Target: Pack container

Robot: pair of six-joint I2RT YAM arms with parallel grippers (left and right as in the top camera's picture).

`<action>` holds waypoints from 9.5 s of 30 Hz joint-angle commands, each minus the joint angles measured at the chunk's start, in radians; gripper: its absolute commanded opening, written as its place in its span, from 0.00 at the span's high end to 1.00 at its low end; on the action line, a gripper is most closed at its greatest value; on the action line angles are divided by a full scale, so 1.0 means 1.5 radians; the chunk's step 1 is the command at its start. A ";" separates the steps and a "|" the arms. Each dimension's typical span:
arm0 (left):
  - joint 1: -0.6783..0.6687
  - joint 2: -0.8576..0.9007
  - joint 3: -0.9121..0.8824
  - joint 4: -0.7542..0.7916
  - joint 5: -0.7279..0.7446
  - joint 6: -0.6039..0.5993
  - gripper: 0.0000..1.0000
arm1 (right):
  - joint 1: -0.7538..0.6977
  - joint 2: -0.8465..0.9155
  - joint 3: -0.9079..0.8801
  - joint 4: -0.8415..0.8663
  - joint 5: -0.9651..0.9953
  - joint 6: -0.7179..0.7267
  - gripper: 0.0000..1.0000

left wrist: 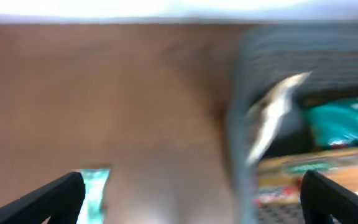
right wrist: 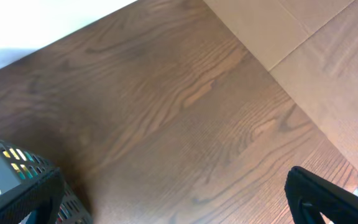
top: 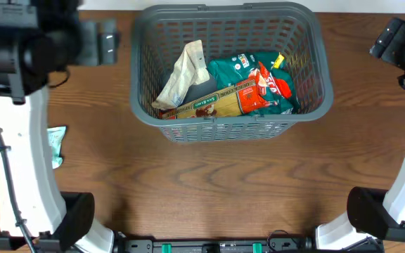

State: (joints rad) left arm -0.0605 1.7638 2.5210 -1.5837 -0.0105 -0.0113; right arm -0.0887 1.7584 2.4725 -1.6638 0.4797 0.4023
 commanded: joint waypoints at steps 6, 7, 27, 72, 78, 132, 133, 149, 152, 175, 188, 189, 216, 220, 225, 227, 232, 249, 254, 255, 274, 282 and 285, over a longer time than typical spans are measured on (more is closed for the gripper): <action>0.060 -0.011 -0.045 -0.070 -0.141 -0.123 0.01 | -0.002 -0.004 0.006 -0.001 0.007 0.008 0.01; 0.061 -0.018 -0.053 -0.070 -0.141 -0.124 0.01 | -0.002 -0.004 0.006 -0.001 0.007 0.008 0.00; 0.070 -0.358 -0.675 0.009 -0.246 -0.206 0.01 | -0.002 -0.004 0.006 -0.001 0.007 0.008 0.01; 0.444 -0.124 -1.022 0.666 0.024 0.227 0.02 | -0.002 -0.004 0.006 -0.001 0.007 0.008 0.01; 0.462 -0.090 -1.022 0.679 0.024 0.223 0.01 | -0.002 -0.004 0.006 -0.001 0.007 0.008 0.01; 0.461 -0.023 -0.979 0.702 0.141 0.126 0.94 | -0.002 -0.004 0.006 -0.001 0.007 0.008 0.01; 0.461 -0.031 -0.967 0.689 0.142 0.121 0.94 | -0.002 -0.004 0.006 -0.001 0.007 0.008 0.01; 0.390 -0.080 -0.657 0.413 0.160 0.096 0.94 | -0.002 -0.004 0.006 -0.001 0.007 0.008 0.01; 0.355 -0.080 -0.581 0.377 0.160 0.096 0.94 | -0.002 -0.004 0.006 -0.001 0.007 0.008 0.01; -0.016 -0.080 -0.235 0.314 0.262 0.108 0.94 | -0.002 -0.004 0.006 -0.001 0.007 0.008 0.01; -0.203 -0.074 -0.237 0.314 0.262 0.134 0.94 | -0.002 -0.004 0.006 -0.001 0.007 0.008 0.01; -0.212 -0.071 -0.237 0.313 0.261 0.134 0.94 | -0.002 -0.004 0.006 -0.001 0.007 0.008 0.01; -0.237 0.019 -0.238 0.359 0.256 0.134 0.01 | -0.002 -0.004 0.006 -0.001 0.007 0.008 0.01; -0.238 0.019 -0.238 0.359 0.256 0.134 0.02 | -0.002 -0.004 0.006 -0.001 0.007 0.008 0.01; -0.237 0.019 -0.238 0.358 0.256 0.134 0.01 | -0.002 -0.004 0.006 -0.001 0.007 0.008 0.01; -0.238 0.019 -0.238 0.358 0.256 0.134 0.01 | -0.002 -0.004 0.006 -0.001 0.007 0.008 0.01; -0.238 0.019 -0.238 0.358 0.256 0.134 0.01 | -0.002 -0.004 0.006 -0.001 0.007 0.008 0.01; -0.224 0.004 -0.238 0.350 0.242 0.134 0.01 | -0.002 -0.004 0.006 -0.001 0.007 0.008 0.01; -0.189 -0.072 -0.238 0.375 0.246 0.134 0.01 | -0.002 -0.004 0.006 -0.001 0.007 0.008 0.01; -0.176 -0.098 -0.238 0.380 0.245 0.135 0.01 | -0.002 -0.004 0.006 -0.001 0.007 0.008 0.01; 0.000 -0.490 -0.306 0.387 0.093 0.176 0.01 | -0.002 -0.004 0.006 -0.001 0.007 0.008 0.01; 0.041 -0.619 -0.518 0.446 0.093 0.143 0.01 | -0.002 -0.004 0.006 -0.001 0.007 0.008 0.01; 0.048 -0.667 -0.634 0.512 0.094 0.110 0.01 | -0.002 -0.004 0.006 -0.001 0.007 0.008 0.01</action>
State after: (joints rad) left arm -0.0006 0.8066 1.6817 -0.8635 0.1436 0.2096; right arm -0.0887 1.7584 2.4729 -1.6638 0.4793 0.4023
